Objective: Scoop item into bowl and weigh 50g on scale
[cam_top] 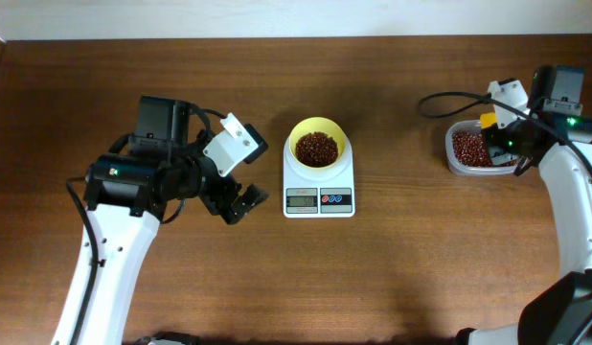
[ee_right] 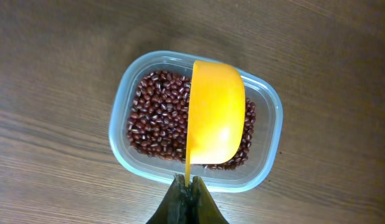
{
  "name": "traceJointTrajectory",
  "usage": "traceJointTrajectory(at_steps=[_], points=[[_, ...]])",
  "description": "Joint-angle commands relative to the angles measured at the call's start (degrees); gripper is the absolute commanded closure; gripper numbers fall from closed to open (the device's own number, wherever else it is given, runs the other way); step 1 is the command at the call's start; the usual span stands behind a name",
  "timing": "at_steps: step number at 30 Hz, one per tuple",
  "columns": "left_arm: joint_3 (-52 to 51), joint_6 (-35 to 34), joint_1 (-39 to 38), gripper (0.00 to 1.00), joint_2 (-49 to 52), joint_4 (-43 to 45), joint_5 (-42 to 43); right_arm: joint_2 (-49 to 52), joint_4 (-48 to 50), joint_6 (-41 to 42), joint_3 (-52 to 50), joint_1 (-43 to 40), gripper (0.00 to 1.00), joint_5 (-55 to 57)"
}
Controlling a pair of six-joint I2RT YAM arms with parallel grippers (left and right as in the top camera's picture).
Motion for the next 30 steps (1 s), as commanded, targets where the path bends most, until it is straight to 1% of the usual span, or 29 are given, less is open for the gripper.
traceJointTrajectory(at_steps=[1, 3, 4, 10, 11, 14, 16, 18, 20, 22, 23, 26, 28, 30], points=[[-0.17, 0.90, 0.20, 0.01, 0.31, -0.09, 0.00, -5.64, 0.15, 10.91, 2.32, 0.59, 0.96, -5.51], [-0.17, 0.90, 0.20, 0.01, 0.31, -0.09, 0.00, -9.60, -0.31, 17.73, 3.10, 0.59, 0.96, -10.10], [-0.17, 0.90, 0.20, 0.01, 0.31, -0.09, 0.00, -13.31, -2.64, 20.46, 3.10, 0.59, 0.96, -12.44], [-0.17, 0.90, 0.20, 0.01, 0.31, -0.09, 0.00, -28.46, -22.77, 20.68, 3.08, 0.59, 0.96, -15.17], [-0.17, 0.90, 0.20, 0.01, 0.31, -0.09, 0.00, -30.58, -26.01, 24.22, 2.58, 0.59, 0.96, -15.37], [-0.17, 0.90, 0.20, 0.01, 0.31, -0.09, 0.00, -33.29, -28.68, 35.93, -0.15, 0.59, 0.96, -17.46], [-0.17, 0.90, 0.20, 0.01, 0.31, -0.09, 0.00, -34.64, -28.22, 39.39, -3.80, 0.59, 0.96, -20.50], [-0.17, 0.90, 0.20, 0.01, 0.31, -0.09, 0.00, -37.46, -24.37, 40.59, -10.84, 0.59, 0.96, -20.48], [-0.17, 0.90, 0.20, 0.01, 0.31, -0.09, 0.00, -40.92, -18.69, 44.78, -18.73, 0.59, 0.96, -20.50], [-0.17, 0.90, 0.20, 0.01, 0.31, -0.09, 0.00, -44.74, -12.28, 51.15, -27.67, 0.59, 0.96, -20.50], [-0.17, 0.90, 0.20, 0.01, 0.31, -0.09, 0.00, -47.19, -8.13, 55.43, -34.42, 0.59, 0.96, -20.50], [-0.17, 0.90, 0.20, 0.01, 0.31, -0.09, 0.00, -49.59, 0.74, 63.30, -46.51, 0.59, 0.96, -21.18], [-0.17, 0.90, 0.20, 0.01, 0.31, -0.09, 0.00, -49.62, 8.41, 64.32, -52.81, 0.59, 0.96, -25.24], [-0.17, 0.90, 0.20, 0.01, 0.31, -0.09, 0.00, -49.62, 13.11, 64.41, -56.00, 0.52, 0.96, -24.92]])
